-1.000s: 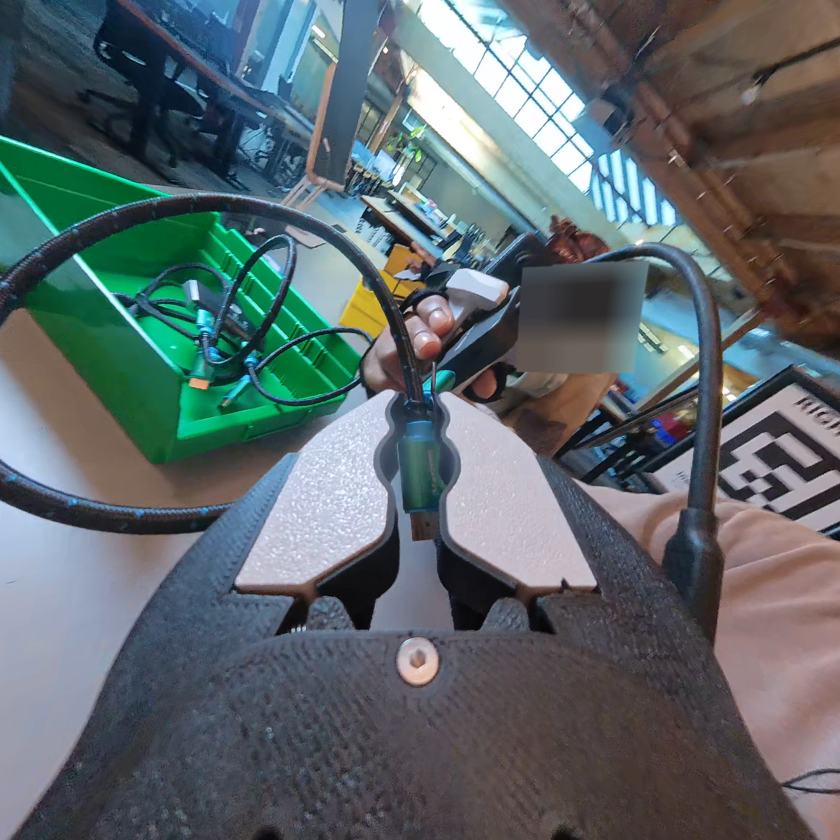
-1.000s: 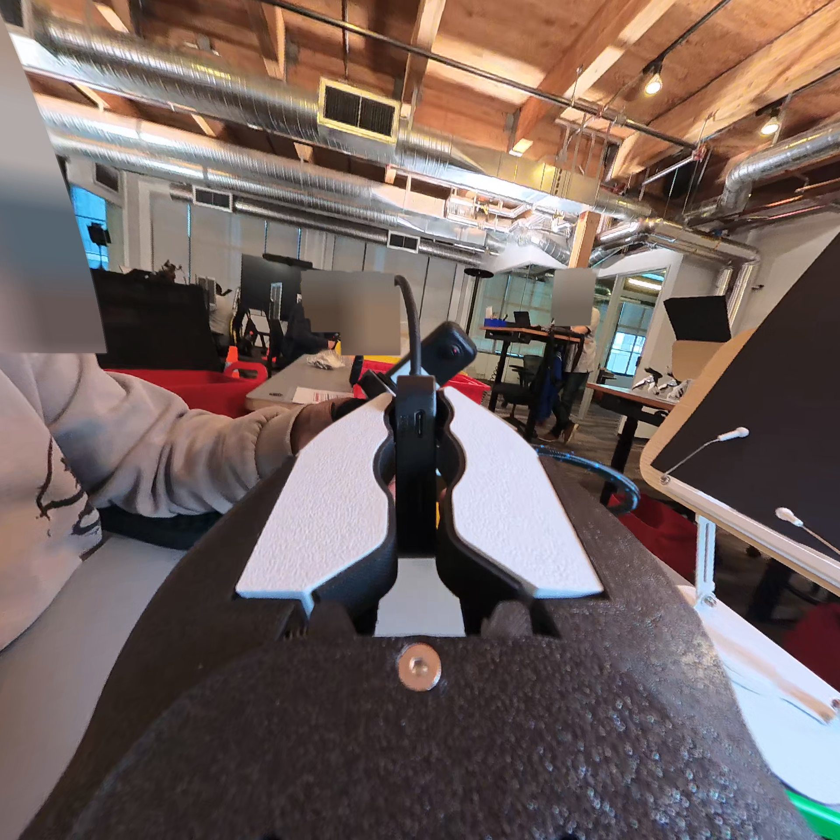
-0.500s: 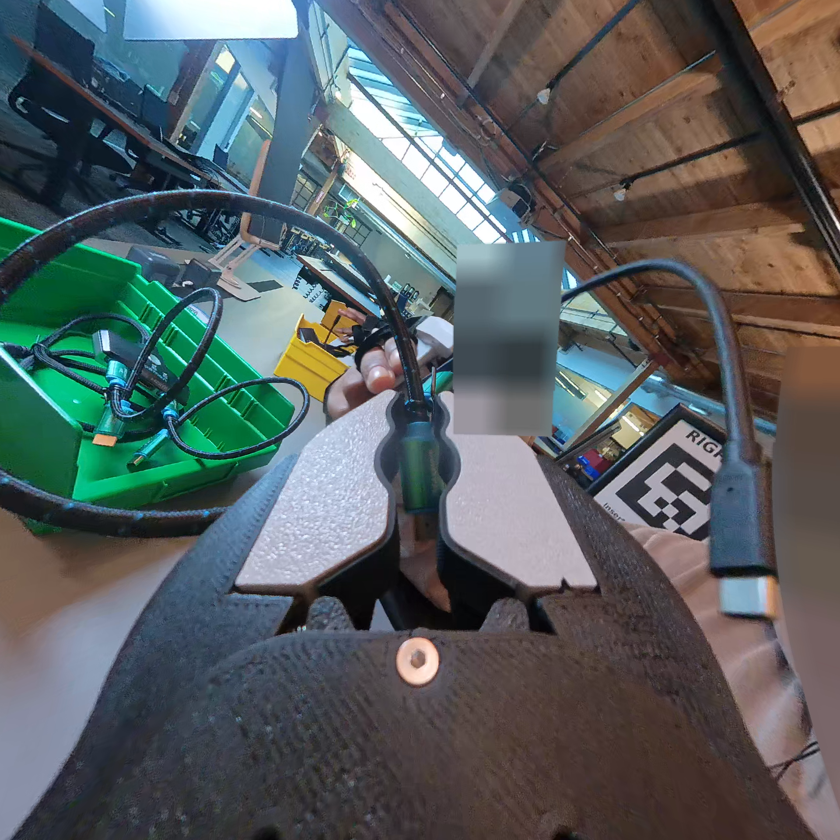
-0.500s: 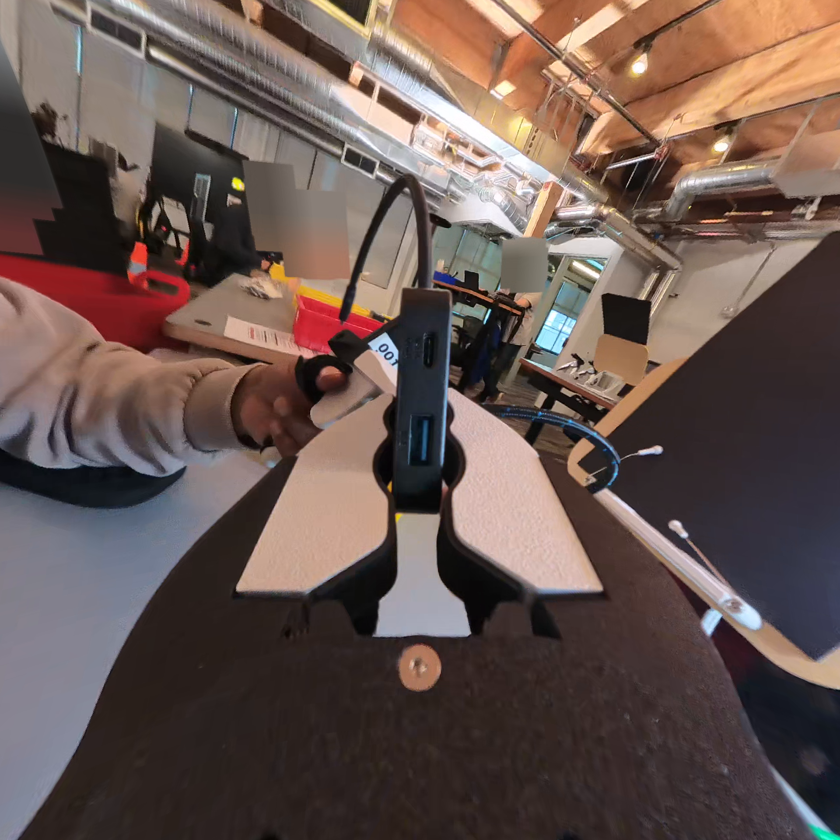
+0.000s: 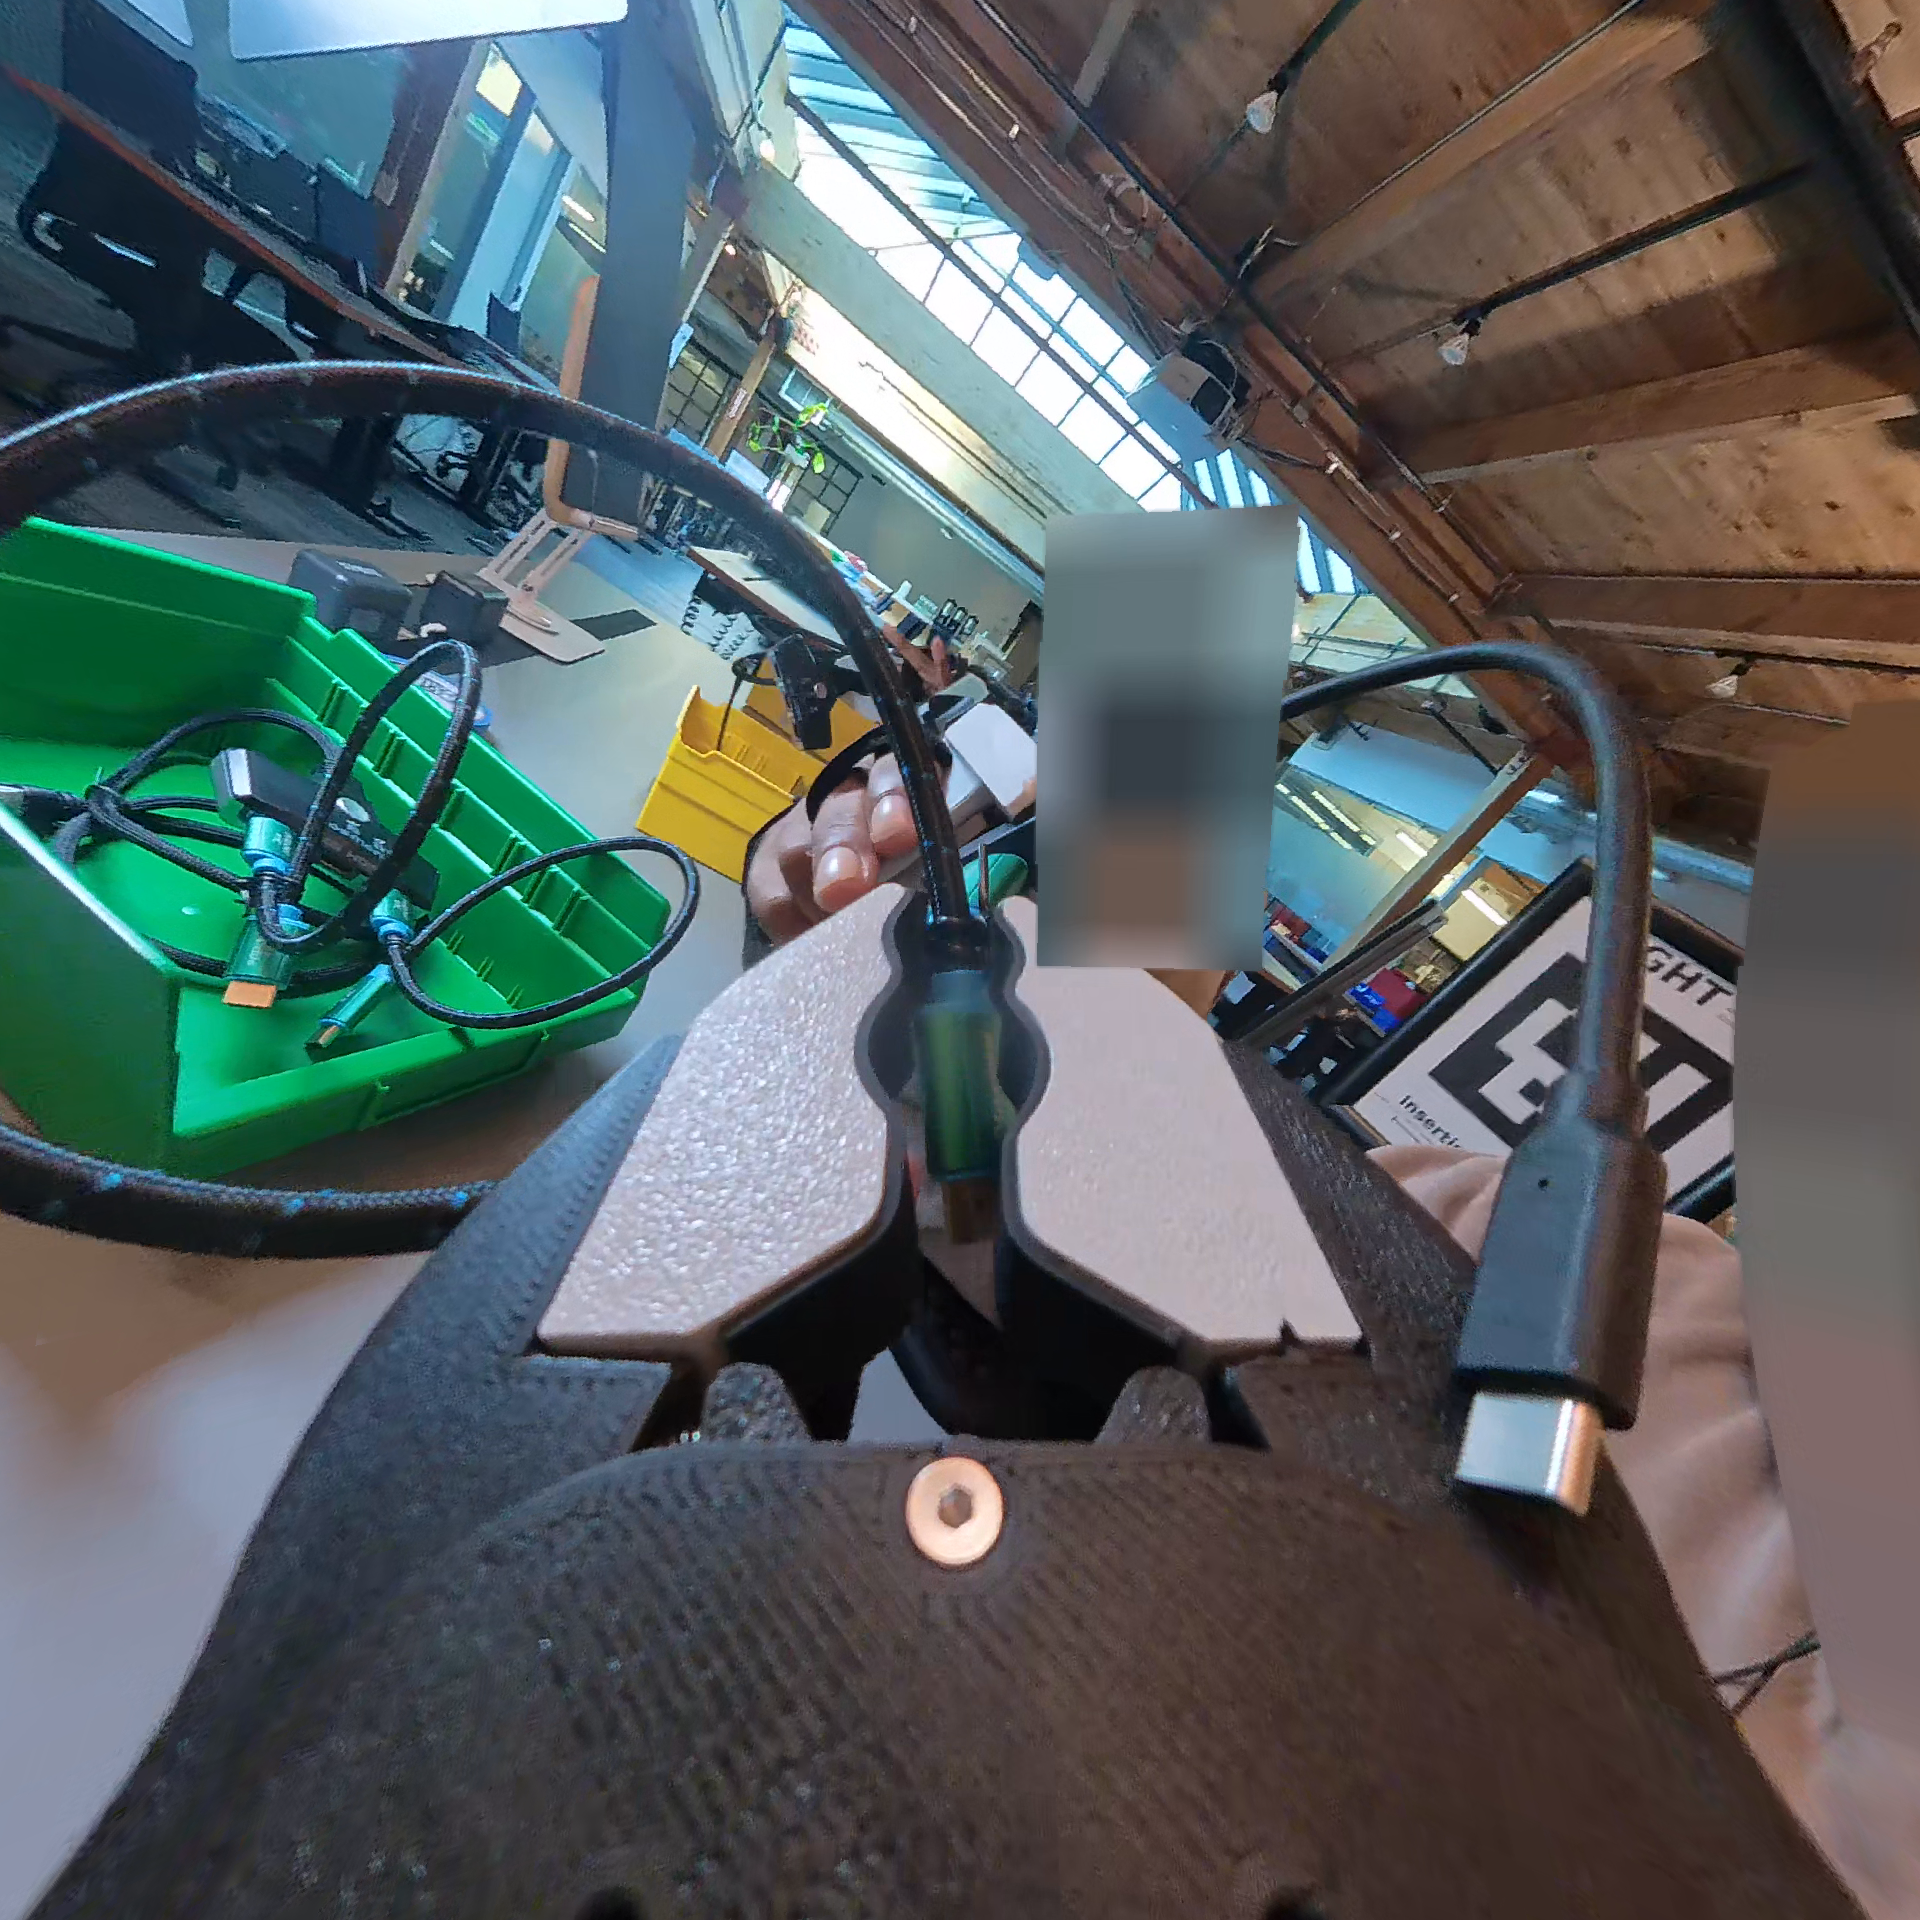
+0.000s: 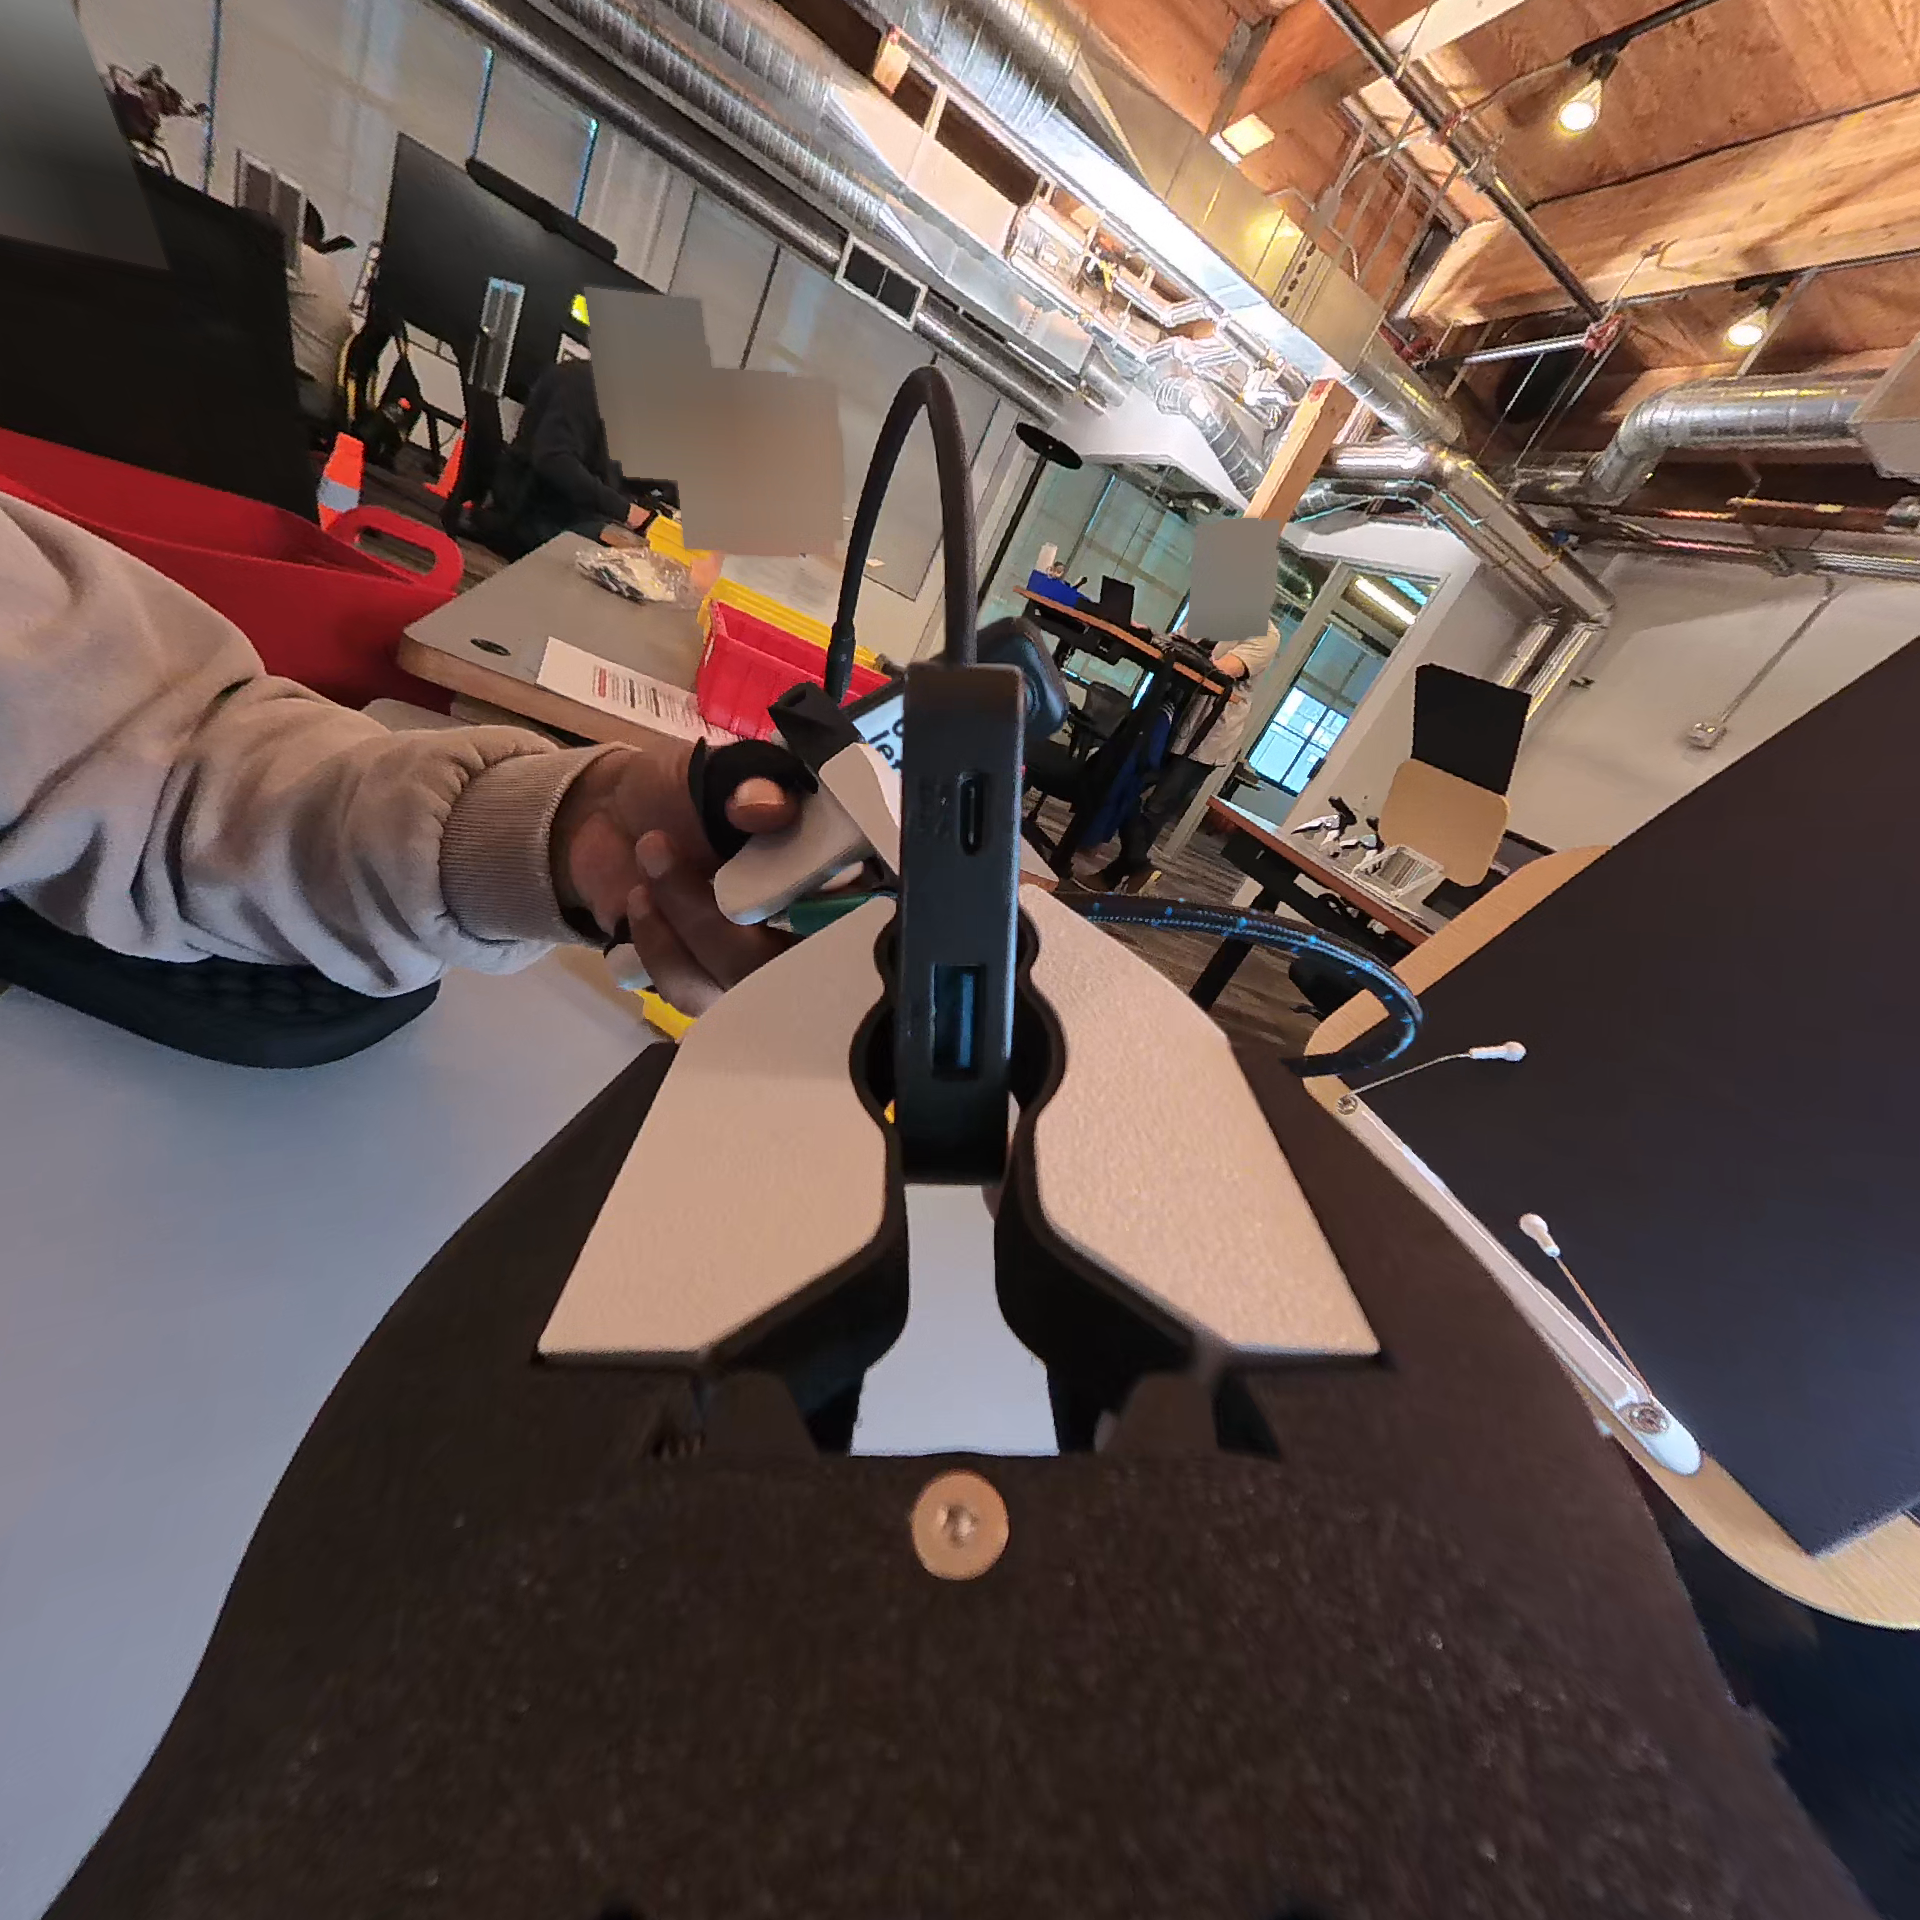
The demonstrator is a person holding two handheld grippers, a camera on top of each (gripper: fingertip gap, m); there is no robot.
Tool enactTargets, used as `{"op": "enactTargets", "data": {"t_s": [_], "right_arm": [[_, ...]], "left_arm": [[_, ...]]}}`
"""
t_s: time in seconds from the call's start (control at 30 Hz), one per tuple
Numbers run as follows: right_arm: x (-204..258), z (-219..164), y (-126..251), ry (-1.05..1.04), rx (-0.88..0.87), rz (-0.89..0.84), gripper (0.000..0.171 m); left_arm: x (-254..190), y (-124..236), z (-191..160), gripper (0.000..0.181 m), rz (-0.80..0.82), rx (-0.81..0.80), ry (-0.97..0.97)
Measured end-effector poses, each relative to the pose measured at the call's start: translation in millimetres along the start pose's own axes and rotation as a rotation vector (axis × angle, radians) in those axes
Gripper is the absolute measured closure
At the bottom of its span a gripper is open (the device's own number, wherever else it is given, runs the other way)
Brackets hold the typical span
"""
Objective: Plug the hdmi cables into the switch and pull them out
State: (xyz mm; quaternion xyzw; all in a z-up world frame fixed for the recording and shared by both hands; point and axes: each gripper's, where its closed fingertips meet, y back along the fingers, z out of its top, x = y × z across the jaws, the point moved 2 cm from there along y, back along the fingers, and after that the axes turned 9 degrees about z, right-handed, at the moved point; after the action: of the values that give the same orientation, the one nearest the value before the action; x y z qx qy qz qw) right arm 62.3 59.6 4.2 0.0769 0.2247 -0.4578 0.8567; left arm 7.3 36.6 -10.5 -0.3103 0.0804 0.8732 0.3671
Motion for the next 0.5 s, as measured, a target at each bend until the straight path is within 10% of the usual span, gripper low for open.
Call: {"op": "enactTargets", "data": {"t_s": [0.5], "right_arm": [[6.6, -1.3, -5.6, 0.058, 0.055, 0.030, 0.156]], "left_arm": [[-3.2, 0.2, -4.4, 0.171, -0.076, -0.002, 0.014]]}}
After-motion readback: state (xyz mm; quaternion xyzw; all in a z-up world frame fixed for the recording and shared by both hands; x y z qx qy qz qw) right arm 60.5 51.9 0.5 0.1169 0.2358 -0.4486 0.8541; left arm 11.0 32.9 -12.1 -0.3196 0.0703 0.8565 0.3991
